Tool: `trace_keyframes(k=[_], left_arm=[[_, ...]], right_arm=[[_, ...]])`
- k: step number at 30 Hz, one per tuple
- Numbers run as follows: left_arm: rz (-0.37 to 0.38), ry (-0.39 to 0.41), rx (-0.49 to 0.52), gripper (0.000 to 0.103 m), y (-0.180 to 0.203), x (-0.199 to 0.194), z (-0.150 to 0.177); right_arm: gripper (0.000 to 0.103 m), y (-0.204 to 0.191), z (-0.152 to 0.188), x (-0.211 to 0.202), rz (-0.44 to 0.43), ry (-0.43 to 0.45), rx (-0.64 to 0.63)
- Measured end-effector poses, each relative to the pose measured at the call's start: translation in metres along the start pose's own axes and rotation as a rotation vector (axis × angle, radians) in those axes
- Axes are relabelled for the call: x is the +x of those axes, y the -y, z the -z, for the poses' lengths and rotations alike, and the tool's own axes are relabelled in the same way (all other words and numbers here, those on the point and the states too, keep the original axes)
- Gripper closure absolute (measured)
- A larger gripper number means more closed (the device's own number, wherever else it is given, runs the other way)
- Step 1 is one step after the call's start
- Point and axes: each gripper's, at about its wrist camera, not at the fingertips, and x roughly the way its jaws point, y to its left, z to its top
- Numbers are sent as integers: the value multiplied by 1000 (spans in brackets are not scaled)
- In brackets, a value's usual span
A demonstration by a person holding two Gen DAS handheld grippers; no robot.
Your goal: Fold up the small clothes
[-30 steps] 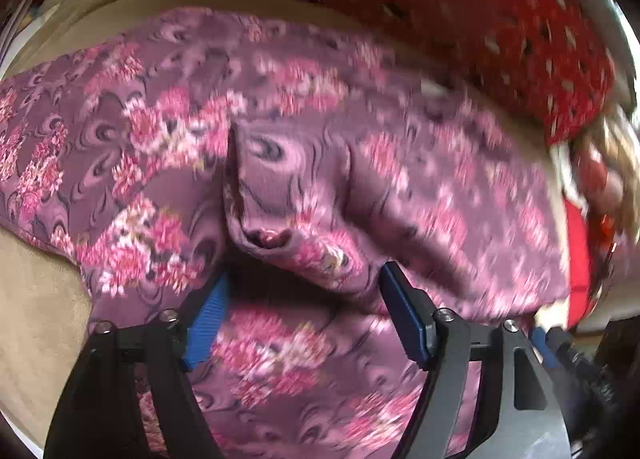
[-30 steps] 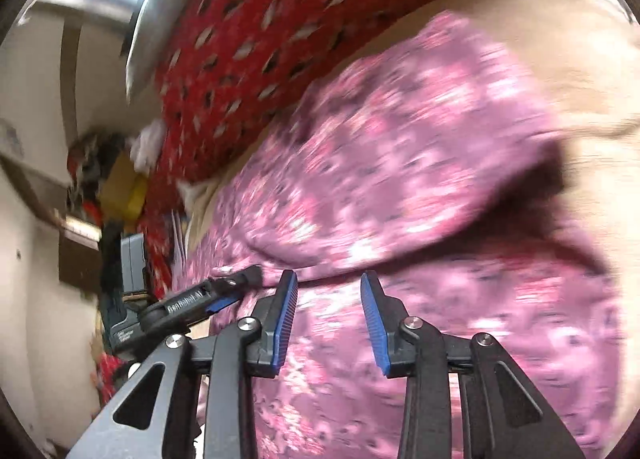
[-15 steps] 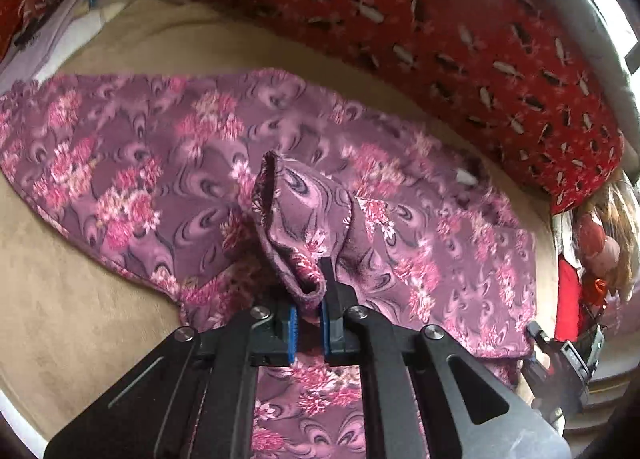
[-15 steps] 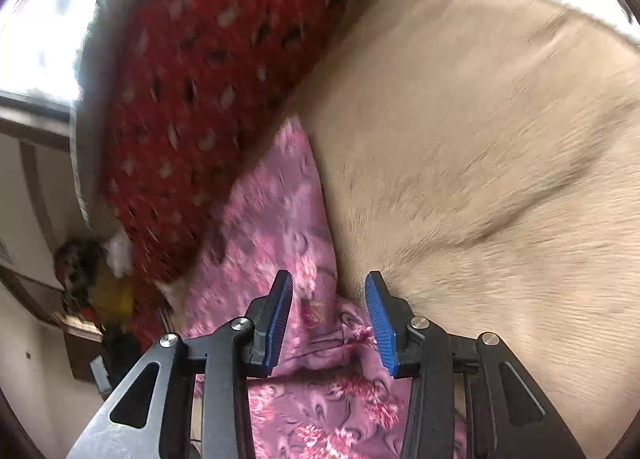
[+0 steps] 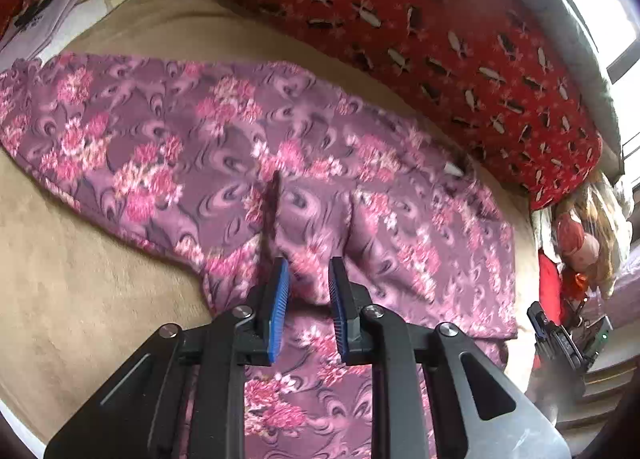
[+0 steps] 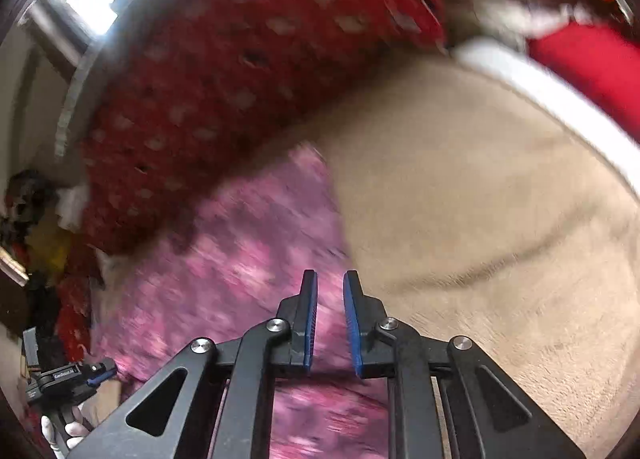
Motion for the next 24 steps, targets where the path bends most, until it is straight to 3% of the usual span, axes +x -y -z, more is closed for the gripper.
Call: trace_keyframes(k=[2,6,10,12,13,14,15,18,21,24], left_arm=[[-36,-18,19,76,7,14,-3],[-116,-97,22,76,2,51,-6],[-20,-66,-54,76,-20,25,-11],[-37,-33,-70,74,-40,4,-18],[-42,-21,-77,67,-48,-3,-21],[-58,3,-99,56,-66,-15,-27],[-74,22,-119,52,-80,-23,-31],[-127,69,-221,51,-138,-47,-46],[-190,97,-349,51,-206,-69,-62],[-235,121,-472,50,-265,-82,-76]], right_arm=[[87,-20,-1,0,-37,-4,-30],[86,-74,19,25,-112,-133,-135],[86,-127,50,49,-162,-232,-252],[86,-157,63,63,-189,-270,-303],[86,-170,69,69,-201,-289,-320],[86,-187,76,79,-215,-314,-337],[86,-200,82,90,-225,-328,-347],[85,-229,101,105,-267,-342,-366],[69,-248,124,131,-262,-387,-415],[69,-245,143,133,-262,-267,-495]])
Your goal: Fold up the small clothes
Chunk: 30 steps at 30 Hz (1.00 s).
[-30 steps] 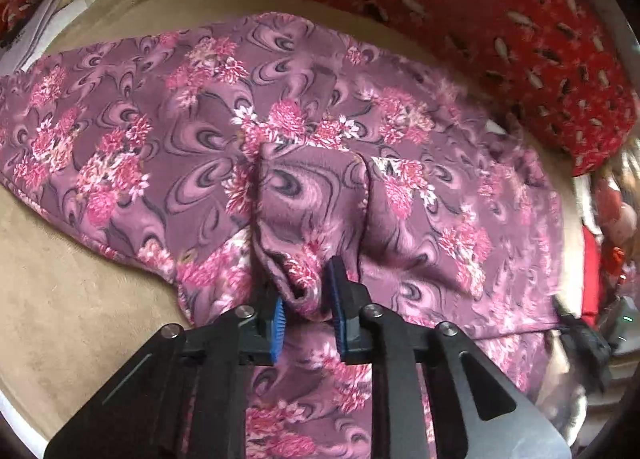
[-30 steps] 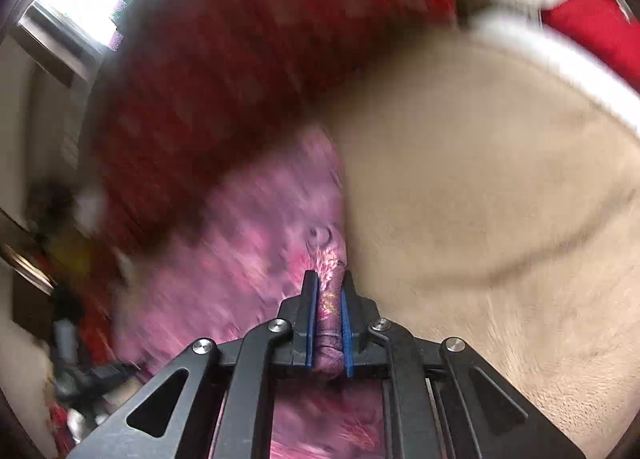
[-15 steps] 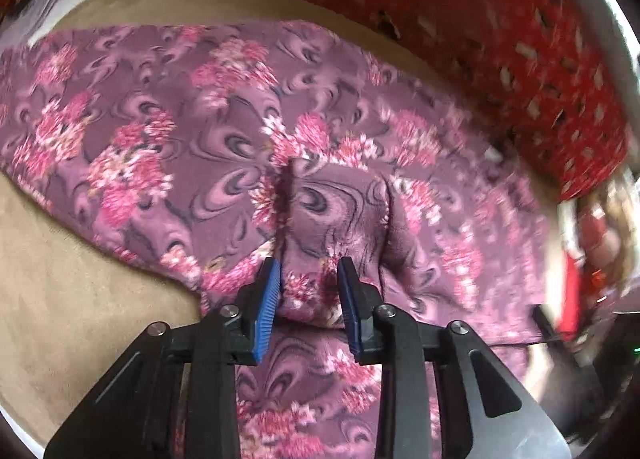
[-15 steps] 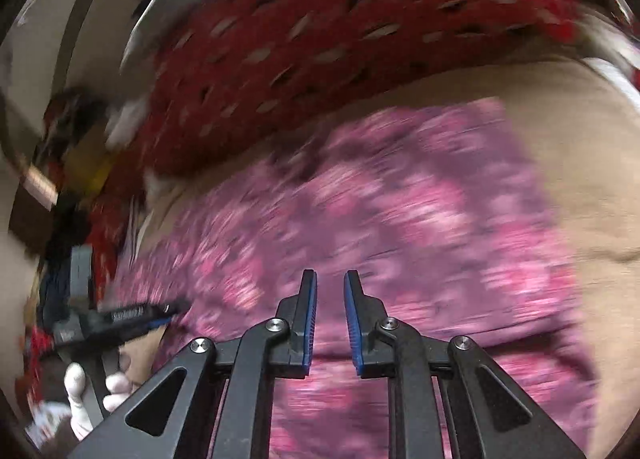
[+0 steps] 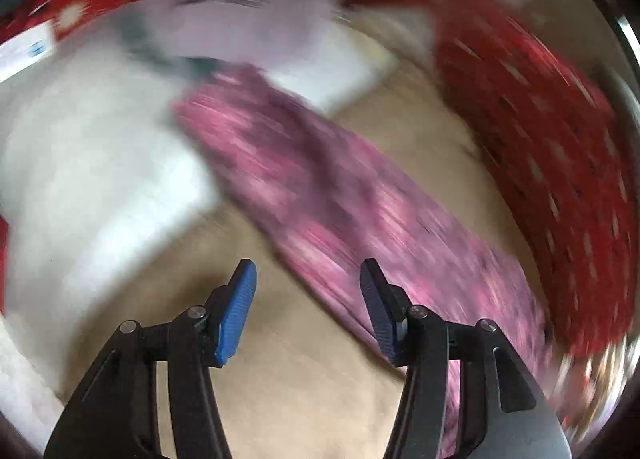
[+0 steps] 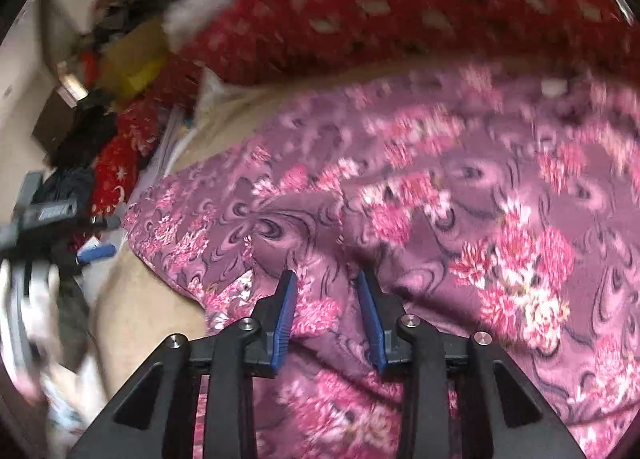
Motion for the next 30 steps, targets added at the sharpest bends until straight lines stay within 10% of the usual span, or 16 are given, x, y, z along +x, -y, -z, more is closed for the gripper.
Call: trace_keyframes(k=[10,12,25,30], left_arm=[[94,-53,-220,50,-35,47,-37],[179,-41,-233,91,-30,47,-37],[240,39,8,101,62,-24,1],[292,39,158,101,135,-56,42]], right_arm=[[67,3,7,-1,-19,56,-17],[67,2,5,-1,-25,57,-13],[68,-5,-6,-20,3,-12,-32],[66,25,-2,-68,161,53,-65]])
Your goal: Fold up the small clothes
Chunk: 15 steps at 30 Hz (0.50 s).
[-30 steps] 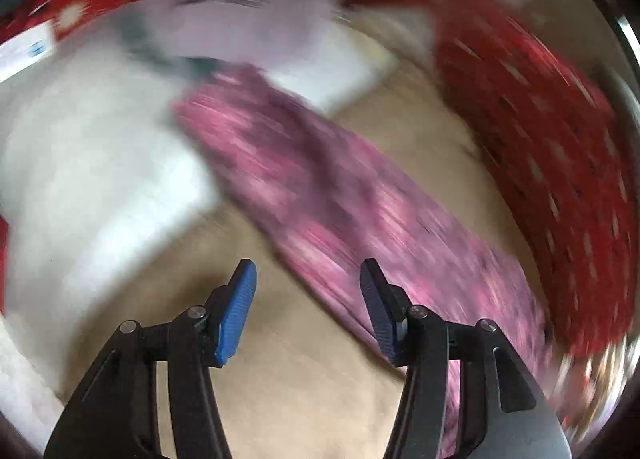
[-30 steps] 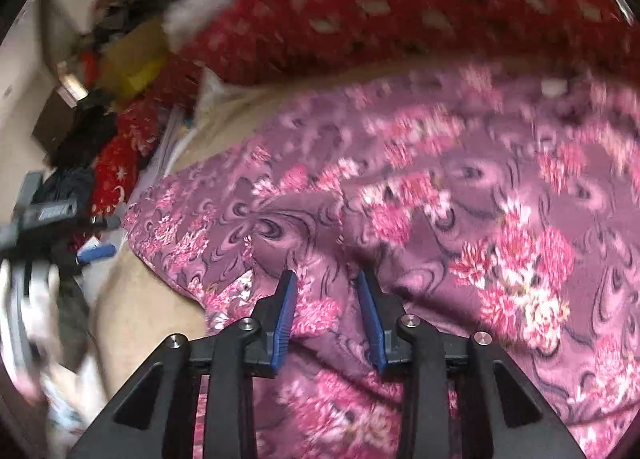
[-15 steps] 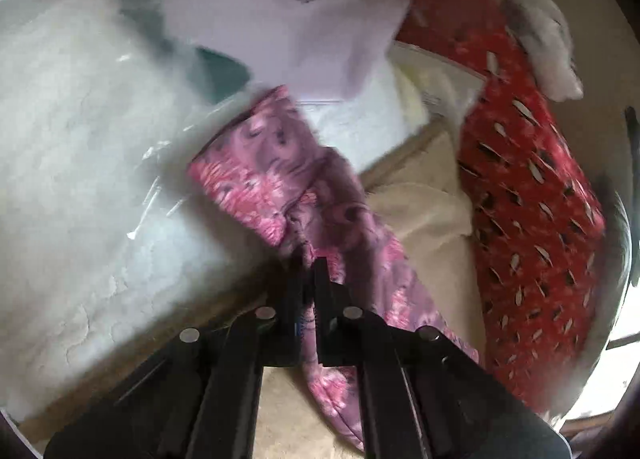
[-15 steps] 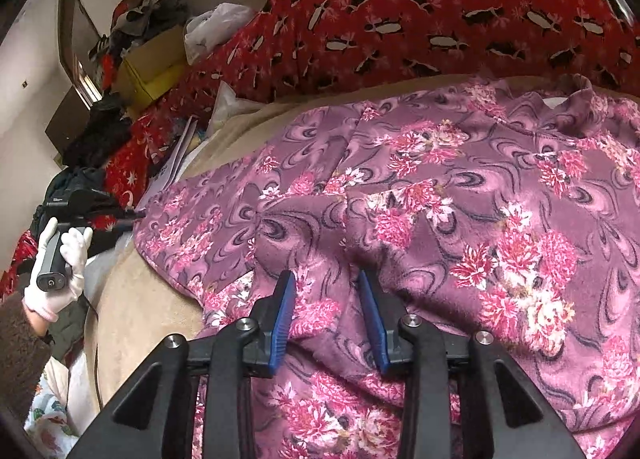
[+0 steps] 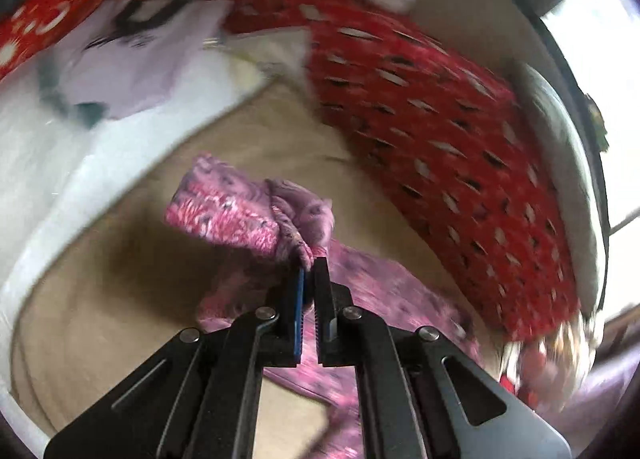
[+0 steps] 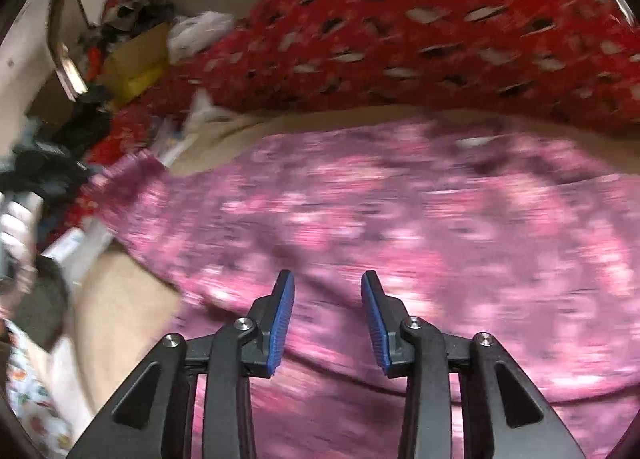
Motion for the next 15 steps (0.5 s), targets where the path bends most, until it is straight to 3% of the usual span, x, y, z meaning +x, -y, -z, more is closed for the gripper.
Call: trace_keyframes(k=[4,7,11,15], left_arm=[[46,-28,110,101,65,1,31],[77,-70,170,101,106,13,57],[115,-165,180,101,139,42,94],[93,-259,220,101,162,84,140]], right_arm=[[66,48,10,-22,135,5,32],[63,86,25,-28,182,-16,109],[62,104,45,-32,115,33,134],[50,95,51,-32,116,59,85]])
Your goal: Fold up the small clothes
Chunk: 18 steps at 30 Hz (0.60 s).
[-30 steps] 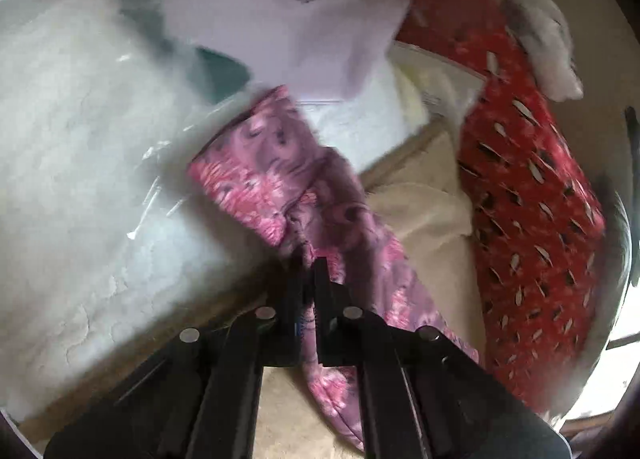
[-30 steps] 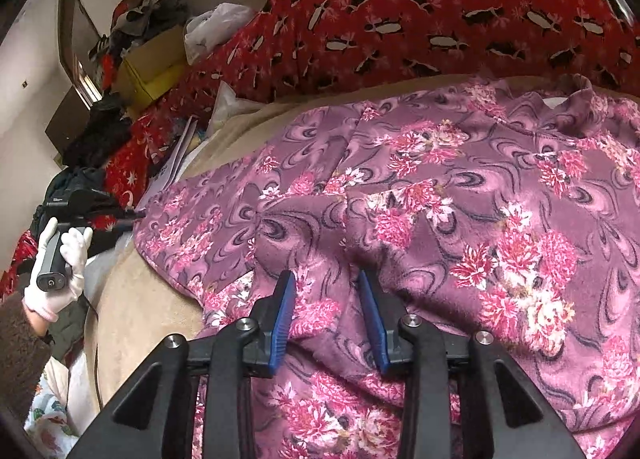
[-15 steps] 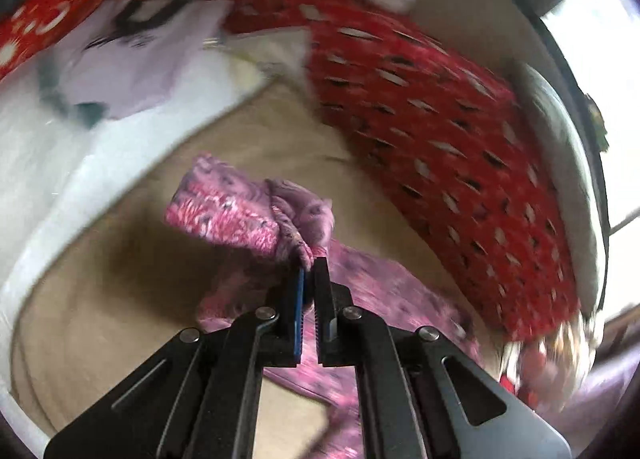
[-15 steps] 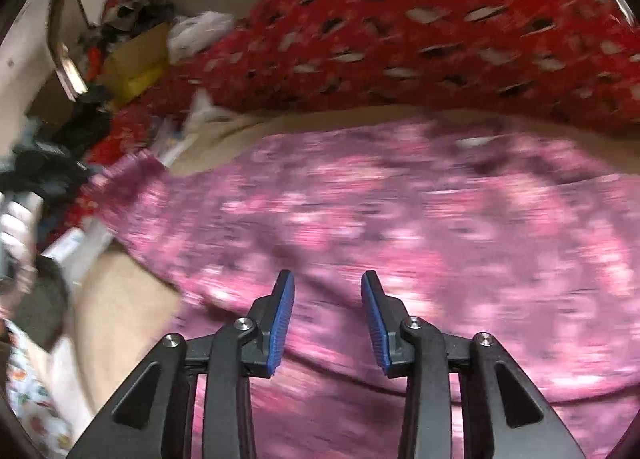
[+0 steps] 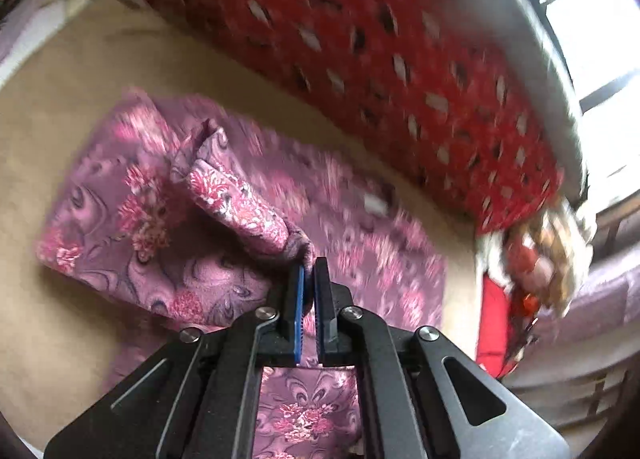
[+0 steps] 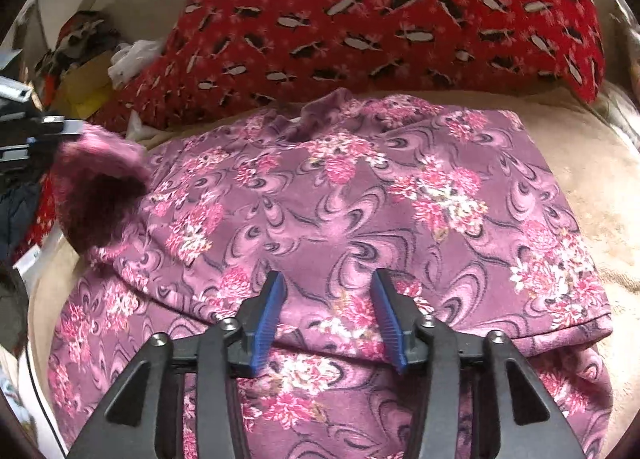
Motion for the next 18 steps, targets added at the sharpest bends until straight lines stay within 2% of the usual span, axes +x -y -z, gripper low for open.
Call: trace_keyframes(k=[4,6,7,9,10,11,12,13,15,18], left_arm=[[-60,-111,-21,100,-7,49,18],[-76,-165,-46,100,-19,63,23],[-62,-167,-63,97,-25,61,25],[7,-147,-82,94,-33,41,29],[34,-123,-80,89,-36,27,30],[51,-100,-77,76,-39,16,32],[71,-53,-85,67,-47,-4,36],[72,-25,-99,51,-54,-13,38],[65,57,-161,48,-79,-37,39],[46,60,-278,48,-115,-35,29]], right_arm=[[45,-3,0,1,-17,1,-14],[45,-1,0,1,-31,2,-4],[45,0,0,0,-35,2,0],[45,1,-3,1,-35,-6,1],[45,1,-4,1,-33,-13,-1],[46,-2,-8,0,-24,-26,-5],[44,-5,-12,-1,-16,-30,-9],[44,-8,-16,-2,-23,-26,-13],[44,-26,-27,-9,-72,10,-50],[43,-72,-43,-12,-147,32,-170]])
